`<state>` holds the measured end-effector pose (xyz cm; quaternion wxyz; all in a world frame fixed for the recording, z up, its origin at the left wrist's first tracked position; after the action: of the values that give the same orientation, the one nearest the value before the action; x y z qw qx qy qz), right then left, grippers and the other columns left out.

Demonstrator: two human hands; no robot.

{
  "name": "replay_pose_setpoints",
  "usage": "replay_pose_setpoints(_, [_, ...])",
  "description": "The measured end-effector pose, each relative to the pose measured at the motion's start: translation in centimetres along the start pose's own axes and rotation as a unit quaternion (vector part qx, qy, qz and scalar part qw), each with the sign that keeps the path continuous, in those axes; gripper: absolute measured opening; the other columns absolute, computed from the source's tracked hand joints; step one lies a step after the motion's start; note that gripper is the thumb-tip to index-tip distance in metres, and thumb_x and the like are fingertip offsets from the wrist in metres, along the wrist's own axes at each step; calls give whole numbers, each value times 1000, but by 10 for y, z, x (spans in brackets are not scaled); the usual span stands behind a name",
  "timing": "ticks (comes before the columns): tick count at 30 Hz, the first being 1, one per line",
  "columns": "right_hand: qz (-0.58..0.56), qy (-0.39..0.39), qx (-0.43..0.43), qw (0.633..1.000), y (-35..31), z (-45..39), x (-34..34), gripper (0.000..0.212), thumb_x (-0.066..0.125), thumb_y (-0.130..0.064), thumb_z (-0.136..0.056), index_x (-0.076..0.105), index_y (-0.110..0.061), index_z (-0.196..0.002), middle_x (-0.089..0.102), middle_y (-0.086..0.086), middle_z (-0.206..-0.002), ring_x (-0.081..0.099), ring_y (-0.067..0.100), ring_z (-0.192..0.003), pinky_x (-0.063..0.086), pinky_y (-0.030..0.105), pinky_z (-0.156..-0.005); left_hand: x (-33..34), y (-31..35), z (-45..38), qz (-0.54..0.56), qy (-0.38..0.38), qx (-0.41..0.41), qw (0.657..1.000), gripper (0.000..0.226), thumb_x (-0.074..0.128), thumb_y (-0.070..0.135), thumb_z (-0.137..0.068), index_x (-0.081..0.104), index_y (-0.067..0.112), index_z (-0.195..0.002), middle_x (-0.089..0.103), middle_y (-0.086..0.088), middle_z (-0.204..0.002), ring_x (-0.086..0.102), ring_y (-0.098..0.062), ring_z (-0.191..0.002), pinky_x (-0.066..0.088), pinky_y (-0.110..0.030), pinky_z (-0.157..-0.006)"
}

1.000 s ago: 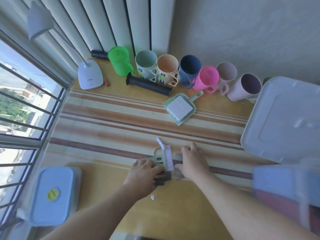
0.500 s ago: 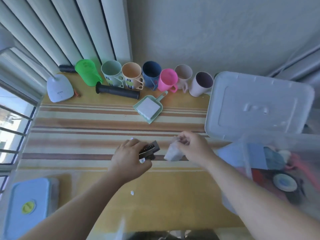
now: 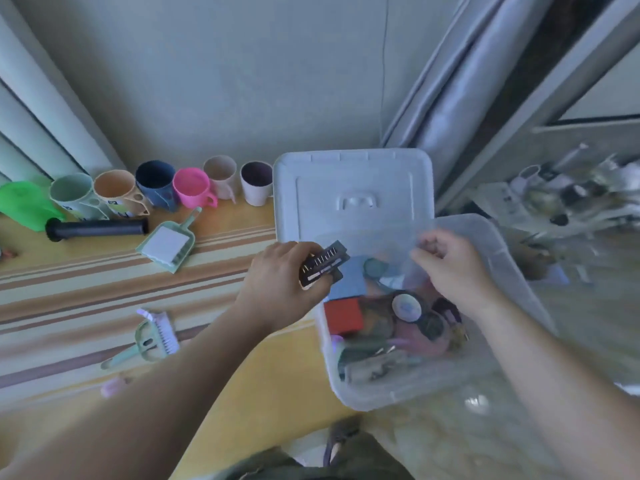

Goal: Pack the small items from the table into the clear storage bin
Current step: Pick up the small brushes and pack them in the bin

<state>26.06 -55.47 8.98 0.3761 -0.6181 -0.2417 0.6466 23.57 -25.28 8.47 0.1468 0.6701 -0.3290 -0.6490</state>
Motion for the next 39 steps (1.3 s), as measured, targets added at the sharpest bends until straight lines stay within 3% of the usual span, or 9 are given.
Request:
replay_pose_setpoints(5, [151, -152, 14, 977, 95, 15, -38, 26, 71, -27, -88, 66, -52, -90, 73, -29, -85, 67, -4, -77, 53, 30, -74, 60, 63, -3, -67, -68, -3, 995, 40, 64, 47, -77, 73, 29, -111, 72, 4, -89, 62, -27, -89, 50, -38, -81])
replay_pose_setpoints(8, [261, -232, -19, 937, 124, 23, -31, 19, 65, -32, -88, 62, -51, -84, 69, -22, -79, 65, 7, -80, 56, 33, -75, 101, 84, -1, -102, -135, -11, 986, 50, 61, 53, -74, 69, 34, -119, 72, 3, -97, 62, -28, -94, 51, -38, -83])
replay_pose_setpoints(11, [303, -273, -41, 912, 141, 27, -20, 13, 63, -33, -94, 71, -42, -99, 74, -15, -98, 70, 20, -96, 55, 33, -80, 137, 92, 1, -155, -180, -6, 971, 56, 66, 52, -76, 62, 37, -130, 71, 3, -112, 61, -28, -103, 48, -35, -85])
replay_pose_setpoints(16, [270, -270, -44, 923, 151, 17, -18, 28, 59, -24, -101, 75, -34, -121, 77, -4, -117, 71, 25, -108, 54, 33, -86, 168, 94, 4, -195, -198, -11, 960, 50, 64, 67, -79, 60, 43, -123, 69, 13, -113, 59, -18, -102, 48, -33, -89])
replay_pose_setpoints(23, [160, -248, -72, 953, 130, 1, -45, 31, 75, -36, -87, 73, -41, -117, 71, -22, -99, 62, 4, -90, 54, 28, -84, 182, 98, -5, -176, -215, -14, 961, 68, 42, 86, -73, 65, 44, -121, 70, 18, -112, 59, -16, -99, 49, -34, -88])
replay_pose_setpoints(27, [187, -339, -204, 899, 119, 7, -39, 52, 84, -40, -76, 70, -36, -127, 59, -12, -128, 52, 10, -114, 43, 28, -96, 190, 108, -10, -94, -248, -49, 963, 37, 58, 63, -85, 60, 40, -115, 70, 15, -101, 66, -16, -89, 53, -33, -73])
replay_pose_setpoints(29, [225, -343, -244, 879, 121, 12, -34, 55, 83, -41, -79, 68, -33, -131, 59, -7, -132, 50, 18, -119, 45, 36, -100, 192, 112, -10, -42, -246, -100, 963, 49, 62, 56, -87, 50, 41, -132, 72, 14, -105, 67, -13, -87, 55, -33, -74])
replay_pose_setpoints(35, [201, -241, -282, 907, 127, 19, -39, 40, 74, -36, -84, 72, -24, -122, 69, -2, -107, 62, 25, -103, 54, 41, -86, 200, 121, -13, 55, -236, -122, 963, 36, 52, 49, -96, 47, 40, -131, 74, 9, -103, 68, -12, -90, 55, -42, -84])
replay_pose_setpoints(39, [186, -237, -179, 937, 140, 10, -62, 27, 70, -34, -81, 69, -30, -108, 67, -6, -99, 63, 20, -91, 56, 38, -74, 206, 123, -14, 25, -219, -89, 971, 48, 42, 58, -101, 47, 37, -144, 63, 5, -138, 54, -10, -121, 43, -31, -100])
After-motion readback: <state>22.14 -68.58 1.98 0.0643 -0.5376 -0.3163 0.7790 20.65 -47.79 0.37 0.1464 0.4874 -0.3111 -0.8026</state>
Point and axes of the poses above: each hand's wrist, its own z-axis away from the middle knuckle, its own x-axis out of the palm, y = z × x, the point moved 2 cm from there along -z, towards the middle knuckle
